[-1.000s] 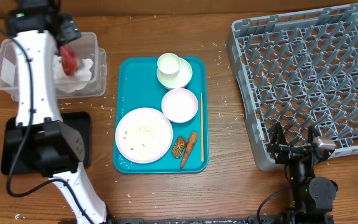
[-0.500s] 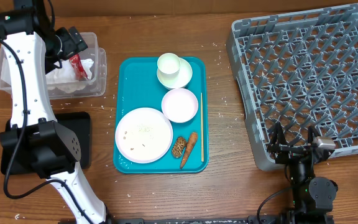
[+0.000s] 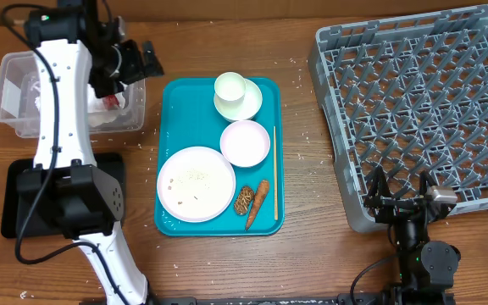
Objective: Sort waste into correct bins and load items into the dishwasher
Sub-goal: 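Carry red wrapper to clear bin and release it inside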
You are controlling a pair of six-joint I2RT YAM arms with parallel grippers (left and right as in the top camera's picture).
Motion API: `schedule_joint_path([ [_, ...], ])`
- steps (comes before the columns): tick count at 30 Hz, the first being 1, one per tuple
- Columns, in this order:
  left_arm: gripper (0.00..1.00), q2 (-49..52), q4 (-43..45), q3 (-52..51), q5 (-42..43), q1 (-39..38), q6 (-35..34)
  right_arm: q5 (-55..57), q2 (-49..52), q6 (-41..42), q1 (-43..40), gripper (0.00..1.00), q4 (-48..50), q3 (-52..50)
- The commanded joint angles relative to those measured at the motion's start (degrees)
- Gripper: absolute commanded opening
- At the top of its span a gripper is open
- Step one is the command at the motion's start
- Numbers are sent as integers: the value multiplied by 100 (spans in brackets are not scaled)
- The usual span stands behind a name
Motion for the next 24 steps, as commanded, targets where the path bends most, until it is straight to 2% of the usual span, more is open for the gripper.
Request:
schedule_joint_path([
  [1,100,-103,-26,0,149,-160,164,-11,-15,-39,-44,100,37,-61],
  [20,100,-103,-229,0,289,-348,74,-11,-15,-39,-42,100,37,-61],
  [22,100,-103,-22,0,188,-387,76,-11,-15,-39,-42,100,37,-61],
  [24,100,-103,273,0,-352,-398,74,-11,-15,-39,-42,100,37,-61],
])
